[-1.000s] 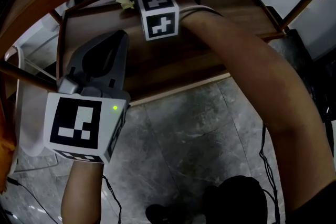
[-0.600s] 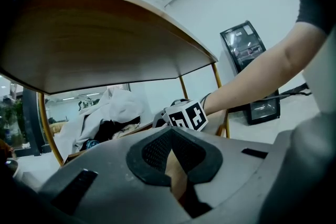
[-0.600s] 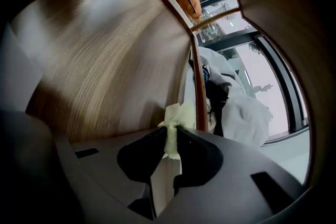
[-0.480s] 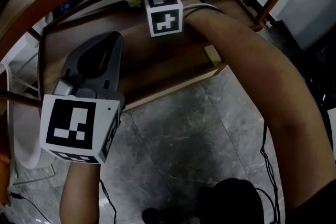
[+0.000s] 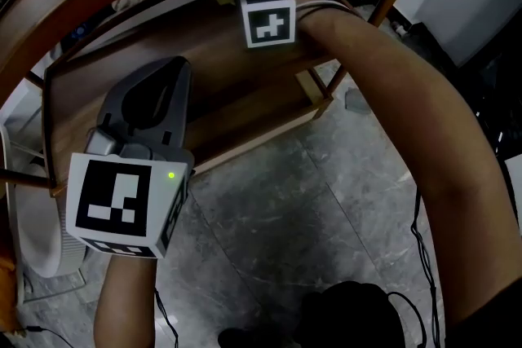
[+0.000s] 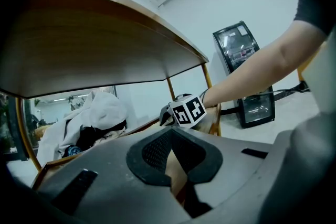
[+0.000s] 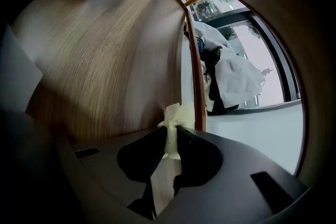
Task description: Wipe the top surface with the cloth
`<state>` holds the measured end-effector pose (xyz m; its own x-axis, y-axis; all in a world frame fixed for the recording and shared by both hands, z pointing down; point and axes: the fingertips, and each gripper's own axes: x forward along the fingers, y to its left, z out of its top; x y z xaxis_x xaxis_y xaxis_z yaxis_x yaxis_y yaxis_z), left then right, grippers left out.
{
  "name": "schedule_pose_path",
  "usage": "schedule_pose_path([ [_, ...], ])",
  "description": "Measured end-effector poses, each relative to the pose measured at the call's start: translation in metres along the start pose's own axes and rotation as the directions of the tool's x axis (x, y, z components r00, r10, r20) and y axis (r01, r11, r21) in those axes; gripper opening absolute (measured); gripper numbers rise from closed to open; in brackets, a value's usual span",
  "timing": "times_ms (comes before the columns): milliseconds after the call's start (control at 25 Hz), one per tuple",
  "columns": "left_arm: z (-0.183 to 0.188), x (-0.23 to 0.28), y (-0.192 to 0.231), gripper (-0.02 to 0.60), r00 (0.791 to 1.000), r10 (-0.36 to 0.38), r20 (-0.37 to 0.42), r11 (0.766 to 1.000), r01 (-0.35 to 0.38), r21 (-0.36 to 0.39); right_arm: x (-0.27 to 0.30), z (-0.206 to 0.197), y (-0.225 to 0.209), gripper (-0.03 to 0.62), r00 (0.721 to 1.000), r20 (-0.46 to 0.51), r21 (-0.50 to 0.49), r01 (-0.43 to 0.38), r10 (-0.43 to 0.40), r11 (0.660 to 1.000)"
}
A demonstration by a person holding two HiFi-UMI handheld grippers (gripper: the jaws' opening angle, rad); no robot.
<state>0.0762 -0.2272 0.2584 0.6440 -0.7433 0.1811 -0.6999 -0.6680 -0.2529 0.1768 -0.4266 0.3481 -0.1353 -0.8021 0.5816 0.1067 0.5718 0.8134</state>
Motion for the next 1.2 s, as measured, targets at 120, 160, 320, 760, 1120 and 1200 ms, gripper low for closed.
schedule_pose_path([
  [120,0.002,0.004,-0.007,0.011,1.000,-0.011,-0.002,1.000,0.011,0.005,-0.004,-0.019,0.000,0.064,0.999,-0.037,-0.010,-0.004,0.004,1.000],
  [160,0.002,0.006,-0.008,0.011,1.000,-0.013,-0.003,1.000,0.013,0.005,-0.005,-0.025,0.000,0.064,0.999,-0.053,-0.013,-0.009,0.008,1.000],
  [320,0.007,0.008,-0.011,0.011,1.000,-0.016,0.000,1.000,0.016,0.006,-0.009,-0.052,0.000,0.066,0.992,-0.125,-0.014,-0.029,0.026,0.999],
  [760,0.010,0.010,-0.018,0.011,0.999,-0.032,0.001,0.999,0.032,0.001,-0.019,-0.097,-0.002,0.064,0.963,-0.266,-0.020,-0.050,0.043,0.999],
  [1120,0.008,-0.001,-0.007,0.011,1.000,-0.016,-0.001,1.000,0.016,0.004,-0.022,-0.106,-0.004,0.064,0.951,-0.306,0.003,-0.045,0.043,0.999],
  [1200,0.008,-0.007,-0.002,0.011,1.000,-0.008,0.003,1.000,0.008,0.007,-0.022,-0.107,-0.004,0.064,0.942,-0.331,0.000,-0.048,0.045,0.999],
])
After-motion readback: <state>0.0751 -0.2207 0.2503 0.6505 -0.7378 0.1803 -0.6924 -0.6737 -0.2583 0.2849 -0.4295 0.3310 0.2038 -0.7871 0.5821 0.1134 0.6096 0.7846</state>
